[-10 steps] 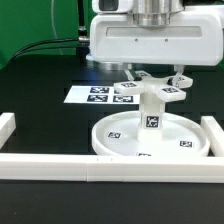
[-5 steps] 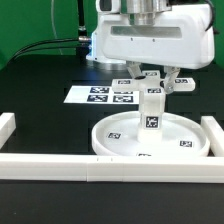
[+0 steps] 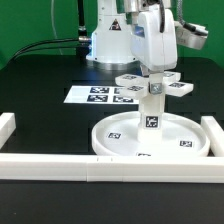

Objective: Assemble round table

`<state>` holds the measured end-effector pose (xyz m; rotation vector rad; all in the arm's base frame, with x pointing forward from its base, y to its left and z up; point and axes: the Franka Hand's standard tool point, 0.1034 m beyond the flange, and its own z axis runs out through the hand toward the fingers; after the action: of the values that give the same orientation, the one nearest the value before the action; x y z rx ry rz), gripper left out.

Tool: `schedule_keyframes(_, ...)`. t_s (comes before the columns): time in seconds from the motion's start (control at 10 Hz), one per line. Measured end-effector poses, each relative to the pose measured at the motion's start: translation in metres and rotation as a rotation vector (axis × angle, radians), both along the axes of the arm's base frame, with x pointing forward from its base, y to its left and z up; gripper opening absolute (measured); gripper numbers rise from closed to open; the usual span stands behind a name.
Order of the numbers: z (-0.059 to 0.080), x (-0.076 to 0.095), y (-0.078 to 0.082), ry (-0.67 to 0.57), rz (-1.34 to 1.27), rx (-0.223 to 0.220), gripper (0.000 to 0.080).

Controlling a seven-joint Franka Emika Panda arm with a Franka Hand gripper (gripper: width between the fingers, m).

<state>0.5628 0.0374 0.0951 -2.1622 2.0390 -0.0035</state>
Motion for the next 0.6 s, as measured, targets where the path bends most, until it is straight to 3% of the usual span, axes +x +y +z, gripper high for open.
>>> schedule_keyframes(0.2, 0.0, 0.0, 0.0, 0.018, -0.178, 0.027, 0.0449)
schedule_keyframes(0.3, 0.0, 0.0, 0.0, 0.018, -0.171, 0.026, 0.0551)
schedule_keyframes(0.4, 0.0, 0.0, 0.0, 0.017, -0.16, 0.025, 0.0551)
schedule_keyframes(0.5, 0.006, -0.001, 0.001, 0.021, -0.13, 0.032, 0.063)
schedule_keyframes(0.6, 0.018, 0.0, 0.005, 0.022, -0.12, 0.047, 0.063)
